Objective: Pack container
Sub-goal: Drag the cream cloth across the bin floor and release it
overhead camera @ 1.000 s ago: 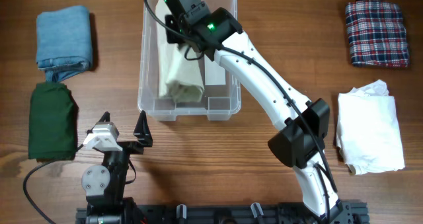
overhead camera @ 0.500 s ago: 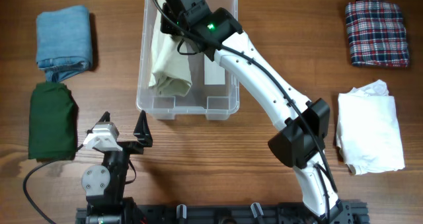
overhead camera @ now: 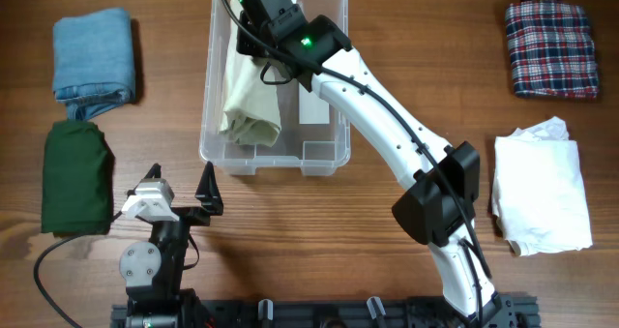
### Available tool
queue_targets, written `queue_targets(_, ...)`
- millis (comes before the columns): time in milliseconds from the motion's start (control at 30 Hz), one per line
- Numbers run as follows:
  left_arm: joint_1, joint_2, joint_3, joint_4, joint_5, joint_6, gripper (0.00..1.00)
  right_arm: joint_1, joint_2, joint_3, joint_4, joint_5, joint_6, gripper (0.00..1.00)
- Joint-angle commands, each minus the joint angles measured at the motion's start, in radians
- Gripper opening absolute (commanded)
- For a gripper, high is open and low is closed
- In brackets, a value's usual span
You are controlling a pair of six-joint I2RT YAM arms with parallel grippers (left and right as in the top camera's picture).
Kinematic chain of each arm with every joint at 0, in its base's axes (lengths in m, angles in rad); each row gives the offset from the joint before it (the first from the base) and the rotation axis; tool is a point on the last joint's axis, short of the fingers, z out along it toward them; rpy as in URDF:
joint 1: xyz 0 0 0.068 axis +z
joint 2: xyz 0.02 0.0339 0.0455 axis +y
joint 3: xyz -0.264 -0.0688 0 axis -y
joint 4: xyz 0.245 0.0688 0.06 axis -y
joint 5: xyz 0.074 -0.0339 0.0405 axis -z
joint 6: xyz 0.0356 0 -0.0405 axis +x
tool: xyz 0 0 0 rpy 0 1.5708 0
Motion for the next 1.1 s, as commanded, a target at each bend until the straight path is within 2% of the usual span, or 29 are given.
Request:
queue_targets(0,0.007,-0.002,-0.006,-0.002,-0.003,0.008,1.0,-0.006,-0.001,0.013,0.011,0.023,-0.009,0.04)
queue_targets(533,0.007,0.0,-0.006,-0.002,-0.003,0.008,1.0,-0.011,0.077,0.013,-0.057,0.092,-0.063,0.04)
queue_targets(900,0.007,0.0,-0.006,-0.002,-0.003,0.008,1.0,-0.053,0.091,0.013,-0.152,0.175,-0.191,0.04)
queue_targets(967,0.007,0.0,-0.006,-0.002,-0.003,0.008,1.0,-0.062,0.091,0.013,-0.171,0.177,-0.228,0.08)
queue_targets(1033,0.007,0.0,-0.006,-0.002,-0.003,0.008,1.0,-0.07,0.091,0.013,-0.192,0.177,-0.252,0.23)
queue_targets(1067,0.007,0.0,-0.006,-0.002,-0.003,0.008,1.0,-0.074,0.091,0.013,-0.201,0.176,-0.261,0.26)
